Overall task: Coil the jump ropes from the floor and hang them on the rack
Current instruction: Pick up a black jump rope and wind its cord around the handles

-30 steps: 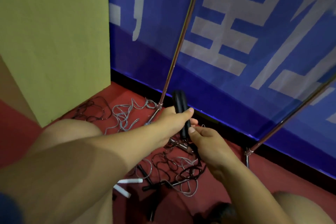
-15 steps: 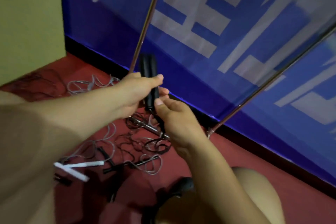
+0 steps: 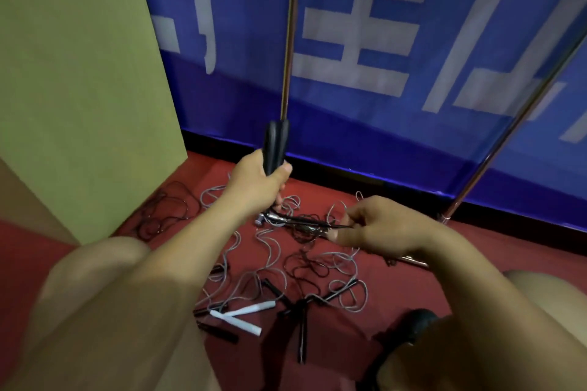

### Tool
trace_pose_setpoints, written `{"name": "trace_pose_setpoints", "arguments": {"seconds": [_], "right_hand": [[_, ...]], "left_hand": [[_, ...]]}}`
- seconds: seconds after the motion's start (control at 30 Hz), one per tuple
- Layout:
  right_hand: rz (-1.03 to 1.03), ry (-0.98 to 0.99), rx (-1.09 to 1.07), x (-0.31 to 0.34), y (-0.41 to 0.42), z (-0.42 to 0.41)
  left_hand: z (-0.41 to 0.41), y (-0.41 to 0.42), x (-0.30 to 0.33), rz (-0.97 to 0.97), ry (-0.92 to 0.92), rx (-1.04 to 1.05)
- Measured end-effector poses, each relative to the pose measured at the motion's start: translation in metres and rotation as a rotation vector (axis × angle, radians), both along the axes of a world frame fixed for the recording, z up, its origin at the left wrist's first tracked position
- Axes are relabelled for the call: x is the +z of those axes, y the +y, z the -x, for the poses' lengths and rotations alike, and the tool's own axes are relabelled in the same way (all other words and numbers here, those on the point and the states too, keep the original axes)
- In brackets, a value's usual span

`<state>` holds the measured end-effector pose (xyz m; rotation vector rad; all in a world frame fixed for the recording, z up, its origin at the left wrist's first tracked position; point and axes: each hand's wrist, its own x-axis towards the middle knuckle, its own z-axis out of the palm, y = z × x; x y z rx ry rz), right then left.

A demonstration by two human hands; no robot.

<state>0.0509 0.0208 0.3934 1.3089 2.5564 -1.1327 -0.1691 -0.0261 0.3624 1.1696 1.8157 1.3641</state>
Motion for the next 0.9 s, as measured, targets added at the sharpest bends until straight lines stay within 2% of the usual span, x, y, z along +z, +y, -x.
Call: {"name": "trace_pose_setpoints", "arguments": {"seconds": [0.13, 0.23, 0.3, 0.4, 0.5, 0.53, 0.57, 0.63, 0.67, 0.73, 0.9], "right_hand": [[-0.187, -0.136, -0.018, 0.006, 0.005, -0.011], [-0.297, -0.086, -0.133, 0.012, 0.013, -0.020], [-0.244, 0.025, -0.166, 0.020, 0.014, -0.024], [0.022, 0.327, -0.185, 0.028, 0.007, -0.028], [0.377, 0.783, -0.161, 0.034, -0.001, -0.031], [0.380, 0.855, -0.182, 0.035, -0.002, -0.031], [0.252, 0.831, -0.218, 0.033, -0.002, -0.029], [-0.223, 0.586, -0.304, 0.022, 0.002, -0.025], [-0.360, 0.496, -0.331, 0.015, 0.004, -0.021], [-0.361, 0.500, -0.339, 0.007, 0.003, -0.012], [-0.187, 0.548, -0.379, -0.006, 0.001, 0.001]], "left_hand": [[0.009, -0.010, -0.008, 0.077, 0.352, -0.083], [0.020, -0.015, -0.008, 0.104, 0.394, -0.047], [0.021, -0.018, -0.007, 0.153, 0.407, -0.098], [0.008, -0.024, -0.010, 0.221, 0.304, -0.310], [-0.011, -0.031, -0.011, 0.236, 0.191, -0.493], [-0.017, -0.032, -0.009, 0.250, 0.118, -0.530], [-0.023, -0.034, -0.005, 0.265, 0.040, -0.552], [-0.032, -0.038, 0.004, 0.294, -0.081, -0.562], [-0.034, -0.037, 0.005, 0.304, -0.124, -0.559], [-0.039, -0.036, 0.010, 0.305, -0.183, -0.550], [-0.052, -0.035, 0.014, 0.343, -0.322, -0.557]]}}
